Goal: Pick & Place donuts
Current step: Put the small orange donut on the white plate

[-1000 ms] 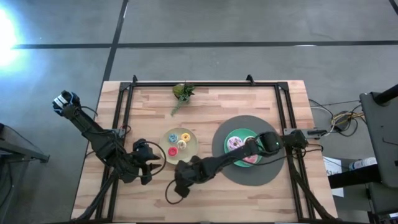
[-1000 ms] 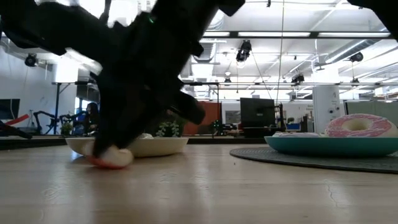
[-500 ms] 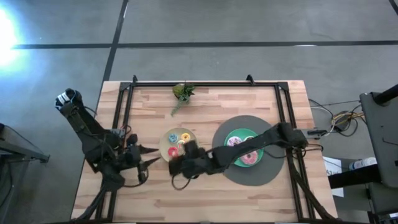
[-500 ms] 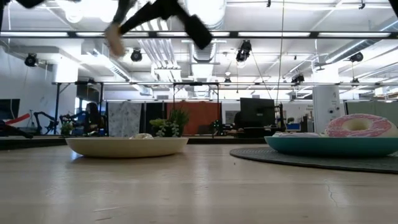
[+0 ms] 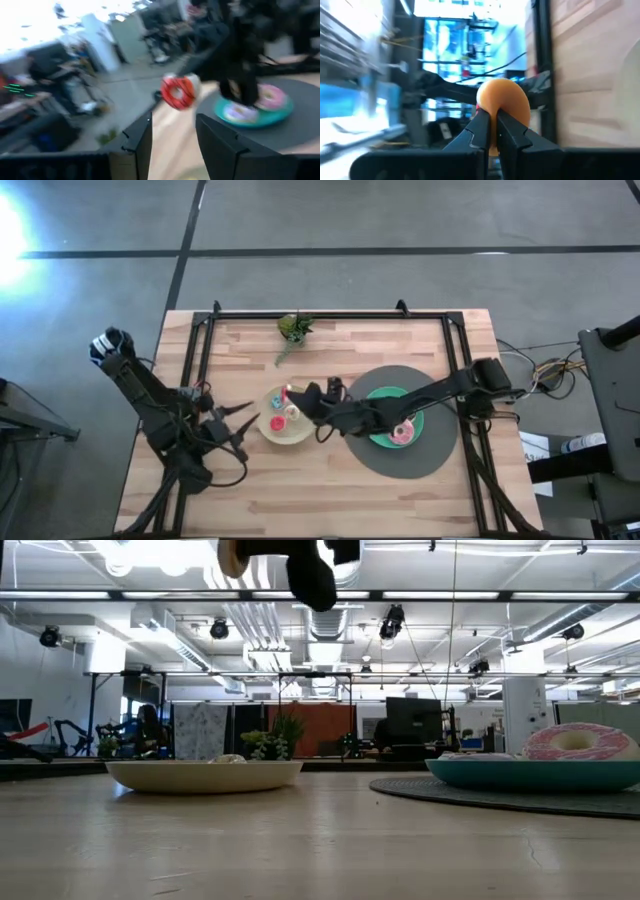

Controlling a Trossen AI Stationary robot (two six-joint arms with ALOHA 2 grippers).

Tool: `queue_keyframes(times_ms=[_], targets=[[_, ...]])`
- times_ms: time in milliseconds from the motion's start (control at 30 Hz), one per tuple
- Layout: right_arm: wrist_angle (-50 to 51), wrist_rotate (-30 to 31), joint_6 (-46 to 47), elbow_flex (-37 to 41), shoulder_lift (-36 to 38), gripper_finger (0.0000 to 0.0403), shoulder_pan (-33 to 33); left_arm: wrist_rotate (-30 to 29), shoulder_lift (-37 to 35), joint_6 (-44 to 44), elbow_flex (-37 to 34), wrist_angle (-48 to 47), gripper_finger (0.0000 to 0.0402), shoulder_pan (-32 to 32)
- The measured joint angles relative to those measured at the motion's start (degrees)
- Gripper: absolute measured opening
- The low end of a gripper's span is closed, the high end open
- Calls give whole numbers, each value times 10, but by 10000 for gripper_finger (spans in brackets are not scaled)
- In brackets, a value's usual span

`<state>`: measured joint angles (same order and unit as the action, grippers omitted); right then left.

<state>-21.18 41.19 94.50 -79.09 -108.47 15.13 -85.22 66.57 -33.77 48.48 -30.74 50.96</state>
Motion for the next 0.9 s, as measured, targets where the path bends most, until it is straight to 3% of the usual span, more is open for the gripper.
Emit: queue_keyframes(times_ms=[100,233,700,900], targets=[[-60,-3,39,20,-1,13,-3,-18,11,29,0,21,126,-25],[-96,-4,62,29,-6,13,-4,15,24,45,0,40,126,-61],[-109,-11,59,19,-3,13,-11,33,66,154,0,167,126,-118],[-109,-21,61,20,-3,13,-11,33,71,161,3,173,126,-131]])
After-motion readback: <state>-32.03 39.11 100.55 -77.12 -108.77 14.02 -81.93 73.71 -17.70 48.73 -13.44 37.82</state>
